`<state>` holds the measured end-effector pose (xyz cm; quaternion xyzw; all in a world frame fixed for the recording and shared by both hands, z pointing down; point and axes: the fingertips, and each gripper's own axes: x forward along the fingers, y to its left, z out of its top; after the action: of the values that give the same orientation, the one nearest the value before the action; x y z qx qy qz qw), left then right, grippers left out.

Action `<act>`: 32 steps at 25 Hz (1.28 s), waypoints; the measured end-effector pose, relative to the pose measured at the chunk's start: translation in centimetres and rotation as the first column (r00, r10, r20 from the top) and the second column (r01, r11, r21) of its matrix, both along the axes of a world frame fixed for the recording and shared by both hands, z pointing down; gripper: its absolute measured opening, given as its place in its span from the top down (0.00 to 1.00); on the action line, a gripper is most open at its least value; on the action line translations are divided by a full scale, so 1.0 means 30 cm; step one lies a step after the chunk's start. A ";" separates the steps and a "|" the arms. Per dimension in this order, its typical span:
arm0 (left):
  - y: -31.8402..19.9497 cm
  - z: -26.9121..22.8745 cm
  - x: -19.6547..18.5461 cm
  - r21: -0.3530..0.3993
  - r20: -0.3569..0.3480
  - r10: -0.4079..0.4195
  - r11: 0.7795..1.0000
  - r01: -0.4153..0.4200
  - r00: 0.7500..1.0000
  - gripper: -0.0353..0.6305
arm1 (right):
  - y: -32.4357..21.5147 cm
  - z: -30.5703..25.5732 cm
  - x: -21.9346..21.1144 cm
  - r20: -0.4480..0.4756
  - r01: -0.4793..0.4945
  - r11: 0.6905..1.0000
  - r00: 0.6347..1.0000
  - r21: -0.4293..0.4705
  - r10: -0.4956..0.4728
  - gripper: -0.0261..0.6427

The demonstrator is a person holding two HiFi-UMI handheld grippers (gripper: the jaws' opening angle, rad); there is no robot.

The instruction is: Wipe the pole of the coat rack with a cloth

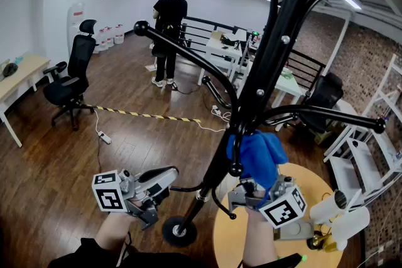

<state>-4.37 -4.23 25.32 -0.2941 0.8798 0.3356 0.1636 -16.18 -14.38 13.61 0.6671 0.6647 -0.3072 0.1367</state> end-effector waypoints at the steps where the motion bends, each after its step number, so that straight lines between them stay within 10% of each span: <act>1: 0.004 -0.002 0.009 0.000 0.005 -0.007 1.000 0.007 1.000 0.94 | -0.002 -0.048 0.005 0.022 -0.015 1.000 1.000 -0.013 0.015 0.94; 18: 0.000 -0.065 -0.029 -0.020 0.056 0.061 0.998 -0.060 0.997 0.94 | -0.442 -0.480 0.129 0.190 -0.189 0.942 0.950 -0.276 0.246 0.94; 32: 0.003 -0.043 0.012 0.005 0.057 0.051 0.999 -0.051 0.997 0.94 | -0.309 -0.416 0.061 0.171 -0.291 0.940 0.932 -0.175 0.321 0.94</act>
<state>-4.00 -4.15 24.02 -0.3254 0.8659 0.3342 0.1809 -14.37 -23.66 1.14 0.5703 0.7194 -0.2628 0.2969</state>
